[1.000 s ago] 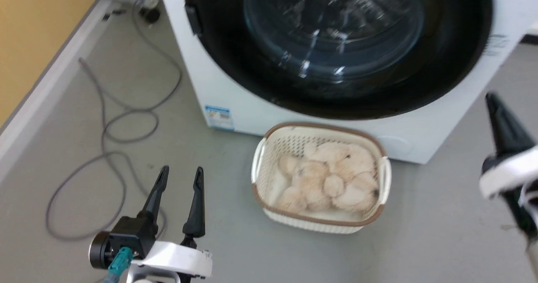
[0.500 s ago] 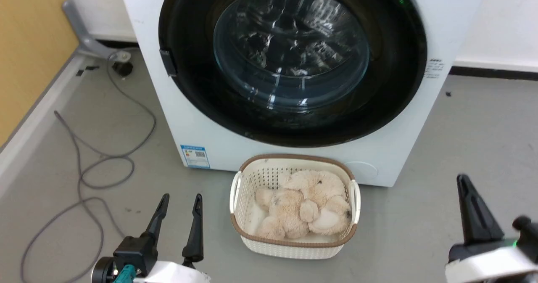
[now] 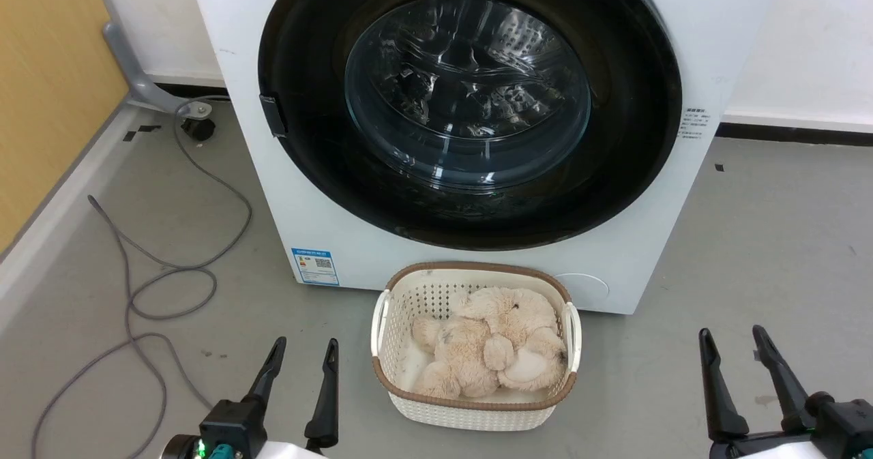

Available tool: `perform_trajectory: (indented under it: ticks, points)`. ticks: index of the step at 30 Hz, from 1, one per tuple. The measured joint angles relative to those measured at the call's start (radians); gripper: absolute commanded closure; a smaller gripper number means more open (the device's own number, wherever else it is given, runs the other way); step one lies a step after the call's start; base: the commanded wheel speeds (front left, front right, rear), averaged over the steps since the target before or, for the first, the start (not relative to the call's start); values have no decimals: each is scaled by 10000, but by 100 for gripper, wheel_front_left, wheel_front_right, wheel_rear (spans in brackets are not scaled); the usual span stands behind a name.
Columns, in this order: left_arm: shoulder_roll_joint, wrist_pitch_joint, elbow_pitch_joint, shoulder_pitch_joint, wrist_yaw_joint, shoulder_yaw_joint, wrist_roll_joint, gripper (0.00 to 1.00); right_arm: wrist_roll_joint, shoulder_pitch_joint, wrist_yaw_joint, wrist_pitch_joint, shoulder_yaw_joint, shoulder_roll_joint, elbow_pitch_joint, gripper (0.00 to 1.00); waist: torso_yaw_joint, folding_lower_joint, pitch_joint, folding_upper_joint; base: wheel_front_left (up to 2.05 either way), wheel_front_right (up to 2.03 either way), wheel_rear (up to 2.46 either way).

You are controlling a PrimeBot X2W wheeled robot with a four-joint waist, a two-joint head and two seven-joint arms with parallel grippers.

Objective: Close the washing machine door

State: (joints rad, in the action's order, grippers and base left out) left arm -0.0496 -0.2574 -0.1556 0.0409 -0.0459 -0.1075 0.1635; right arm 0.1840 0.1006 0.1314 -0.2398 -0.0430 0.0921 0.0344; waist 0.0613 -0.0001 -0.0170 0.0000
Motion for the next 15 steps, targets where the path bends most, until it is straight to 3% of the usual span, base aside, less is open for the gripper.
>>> perform_trajectory:
  ticks: [10,11,15]
  points:
    - [0,0,86,0,27,12,-100,0,-79,0,0,-84,161,-31,90,0,23,0,39,0,0,0,0]
    - [0,13,86,-3,27,4,-100,100,-75,-6,0,-82,161,-31,90,100,23,0,41,0,0,0,0]
    - [0,19,81,-2,27,-6,-98,100,-73,-12,0,-79,157,-29,88,100,18,0,42,0,0,0,0]
